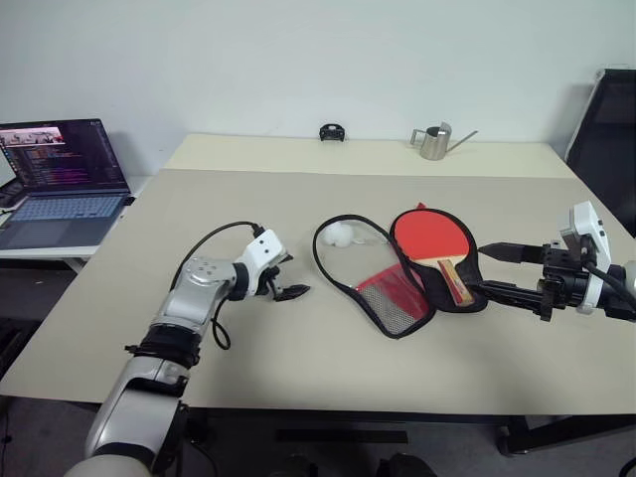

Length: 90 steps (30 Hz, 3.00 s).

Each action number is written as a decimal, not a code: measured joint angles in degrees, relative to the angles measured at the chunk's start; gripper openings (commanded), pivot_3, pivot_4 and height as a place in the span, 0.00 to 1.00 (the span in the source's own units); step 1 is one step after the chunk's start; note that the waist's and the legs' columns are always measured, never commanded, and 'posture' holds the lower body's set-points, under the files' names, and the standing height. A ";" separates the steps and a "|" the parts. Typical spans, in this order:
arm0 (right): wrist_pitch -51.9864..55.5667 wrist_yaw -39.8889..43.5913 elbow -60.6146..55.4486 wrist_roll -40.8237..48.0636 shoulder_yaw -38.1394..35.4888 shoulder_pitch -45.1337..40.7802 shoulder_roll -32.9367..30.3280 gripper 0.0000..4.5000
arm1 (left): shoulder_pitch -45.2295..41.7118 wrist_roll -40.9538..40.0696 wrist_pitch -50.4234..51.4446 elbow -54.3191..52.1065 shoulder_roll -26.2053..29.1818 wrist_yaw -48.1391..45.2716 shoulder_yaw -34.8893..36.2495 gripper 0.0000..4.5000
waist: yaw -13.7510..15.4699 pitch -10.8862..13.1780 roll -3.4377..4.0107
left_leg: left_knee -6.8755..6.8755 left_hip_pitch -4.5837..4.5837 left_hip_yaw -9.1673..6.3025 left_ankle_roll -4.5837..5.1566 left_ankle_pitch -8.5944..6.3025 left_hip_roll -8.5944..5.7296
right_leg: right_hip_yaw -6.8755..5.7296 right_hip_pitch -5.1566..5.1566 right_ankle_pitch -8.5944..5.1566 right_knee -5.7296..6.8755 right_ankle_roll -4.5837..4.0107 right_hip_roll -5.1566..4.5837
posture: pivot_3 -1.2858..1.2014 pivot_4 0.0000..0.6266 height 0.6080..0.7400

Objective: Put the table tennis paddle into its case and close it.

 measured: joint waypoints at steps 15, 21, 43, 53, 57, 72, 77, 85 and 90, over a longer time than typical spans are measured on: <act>-0.12 -1.01 -0.21 0.09 -0.29 1.51 0.01 0.96 | -10.16 4.23 -6.48 18.75 -10.94 4.09 -0.67 1.00 | 1.10 -0.02 -0.02 | 0.04 -0.02 -0.01 0.03 0.02 -0.15 | -0.06 0.03 0.00 0.01 0.00 -0.07 | 0.52 0.24 1.00; -0.10 -1.18 -0.59 0.16 -2.49 2.99 -0.15 0.96 | -13.90 0.17 -2.38 15.61 -15.02 -0.49 0.75 1.00 | 1.15 0.01 -0.06 | 0.03 -0.08 -0.01 0.03 0.02 -0.12 | -0.07 -0.04 0.00 -0.01 0.00 -0.06 | 0.52 0.24 1.00; 2.78 -8.73 -7.07 2.98 -12.05 9.92 0.50 0.96 | -32.89 0.01 -12.92 39.95 -32.87 19.38 5.61 1.00 | 0.99 0.04 -0.13 | -0.02 -0.02 0.10 0.04 0.02 -0.14 | -0.06 -0.03 -0.02 0.00 0.03 -0.03 | 0.52 0.24 1.00; 3.48 -13.88 -8.58 4.36 -11.22 8.96 1.97 0.96 | -33.52 0.94 -14.69 40.98 -31.75 18.46 7.38 1.00 | 0.65 0.04 -0.12 | -0.02 0.02 0.11 0.03 0.02 -0.12 | -0.06 -0.03 -0.01 0.03 0.03 0.00 | 0.52 0.24 1.00; 3.59 -17.72 -7.79 3.06 -7.86 6.45 4.08 0.96 | -32.50 0.37 -16.57 39.88 -27.47 10.85 8.42 1.00 | 0.11 0.03 -0.10 | -0.03 0.04 0.11 0.02 0.03 -0.12 | -0.05 -0.03 -0.01 0.03 0.03 0.01 | 0.52 0.24 1.00; 2.13 -28.82 20.23 -14.41 9.69 -11.73 13.66 0.96 | -11.95 -10.43 -0.79 0.34 -8.90 -12.66 9.87 1.00 | -0.43 0.00 -0.05 | -0.01 -0.04 0.11 -0.17 0.14 -0.08 | 0.08 -0.10 -0.01 0.01 0.01 -0.01 | 0.52 0.24 1.00; -2.03 -28.90 32.19 -20.08 11.93 -17.28 16.19 0.96 | -6.27 -13.05 6.90 -13.09 -5.22 -12.42 9.50 1.00 | -0.41 0.00 -0.04 | 0.00 -0.01 0.10 -0.17 0.14 -0.07 | 0.07 -0.08 0.00 0.04 0.01 0.00 | 0.52 0.24 1.00; -10.63 -27.88 47.70 -28.09 15.71 -22.75 17.98 0.96 | -3.53 -15.17 12.37 -22.27 -3.62 -10.41 9.39 1.00 | -0.61 0.00 -0.04 | -0.01 -0.01 0.11 -0.18 0.15 -0.07 | 0.07 -0.08 0.00 0.04 0.00 -0.01 | 0.52 0.24 1.00; -14.20 -24.35 52.84 -31.15 16.99 -25.42 18.26 0.96 | -3.33 -15.22 12.84 -22.70 -2.94 -9.94 9.29 1.00 | -0.99 0.00 -0.04 | 0.00 0.02 0.12 -0.18 0.15 -0.06 | 0.05 -0.06 0.00 0.05 0.00 0.00 | 0.52 0.24 1.00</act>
